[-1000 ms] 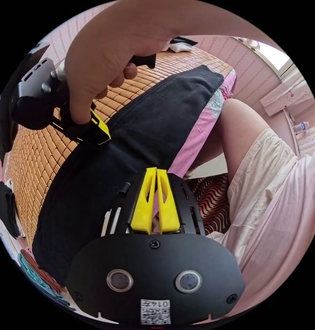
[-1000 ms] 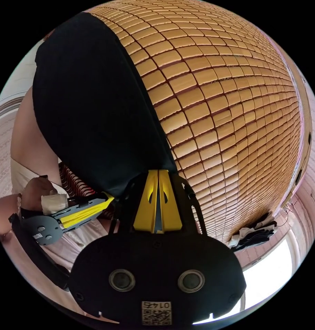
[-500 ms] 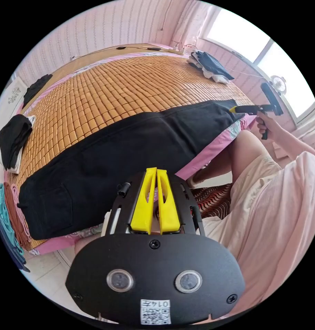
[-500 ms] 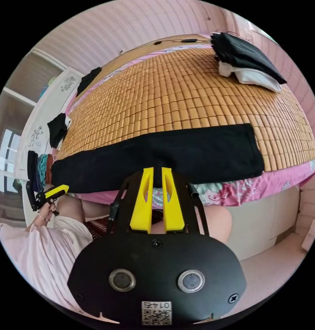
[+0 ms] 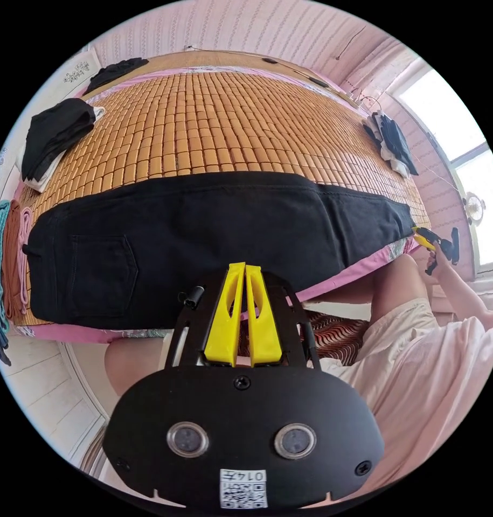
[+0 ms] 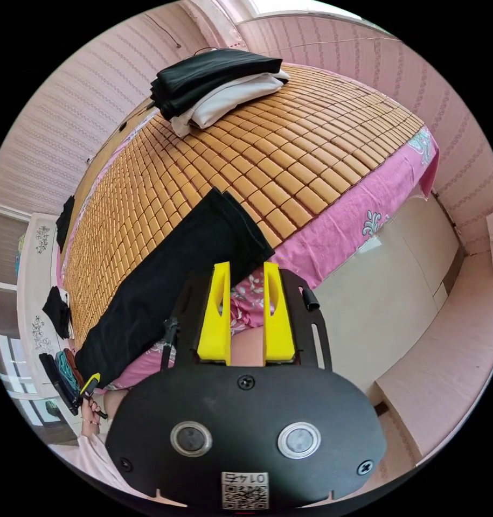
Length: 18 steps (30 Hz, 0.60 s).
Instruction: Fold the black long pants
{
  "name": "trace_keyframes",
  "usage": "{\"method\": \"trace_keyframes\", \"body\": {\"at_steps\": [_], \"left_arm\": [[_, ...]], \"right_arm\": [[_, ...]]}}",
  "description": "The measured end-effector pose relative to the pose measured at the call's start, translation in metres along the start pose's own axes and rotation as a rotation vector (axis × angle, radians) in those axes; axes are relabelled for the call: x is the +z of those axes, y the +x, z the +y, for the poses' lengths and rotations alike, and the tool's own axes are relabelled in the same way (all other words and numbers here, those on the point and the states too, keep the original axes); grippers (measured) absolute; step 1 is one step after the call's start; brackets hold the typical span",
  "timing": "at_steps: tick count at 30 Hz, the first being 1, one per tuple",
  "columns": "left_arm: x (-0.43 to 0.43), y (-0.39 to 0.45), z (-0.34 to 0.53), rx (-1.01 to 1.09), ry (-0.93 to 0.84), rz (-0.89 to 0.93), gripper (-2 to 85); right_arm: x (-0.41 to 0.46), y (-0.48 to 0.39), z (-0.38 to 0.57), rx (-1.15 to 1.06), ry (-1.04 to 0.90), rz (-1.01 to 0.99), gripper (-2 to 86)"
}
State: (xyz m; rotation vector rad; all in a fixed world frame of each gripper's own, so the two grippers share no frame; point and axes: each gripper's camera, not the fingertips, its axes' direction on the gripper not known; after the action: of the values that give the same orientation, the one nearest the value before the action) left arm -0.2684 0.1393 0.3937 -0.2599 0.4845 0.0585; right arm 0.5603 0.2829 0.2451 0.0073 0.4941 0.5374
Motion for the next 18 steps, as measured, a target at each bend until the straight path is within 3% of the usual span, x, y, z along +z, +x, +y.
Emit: {"method": "trace_keyframes", "body": {"at_steps": [4, 10, 15, 18], "left_arm": [[0.001, -0.007, -0.007, -0.028, -0.022, -0.005, -1.0], [-0.012, -0.017, -0.012, -0.031, -0.033, 0.002, -1.0], [-0.022, -0.023, -0.015, -0.031, -0.042, -0.001, -1.0], [-0.029, -0.026, -0.016, -0.032, -0.044, -0.009, -1.0]], "right_arm": [[0.005, 0.037, 0.011, 0.022, 0.037, -0.018, 5.2], [-0.008, 0.091, 0.015, 0.015, 0.161, -0.306, 1.3], [0.003, 0.129, 0.013, 0.038, 0.147, -0.372, 0.8], [0.005, 0.156, 0.017, 0.107, 0.219, -0.589, 0.7]]}}
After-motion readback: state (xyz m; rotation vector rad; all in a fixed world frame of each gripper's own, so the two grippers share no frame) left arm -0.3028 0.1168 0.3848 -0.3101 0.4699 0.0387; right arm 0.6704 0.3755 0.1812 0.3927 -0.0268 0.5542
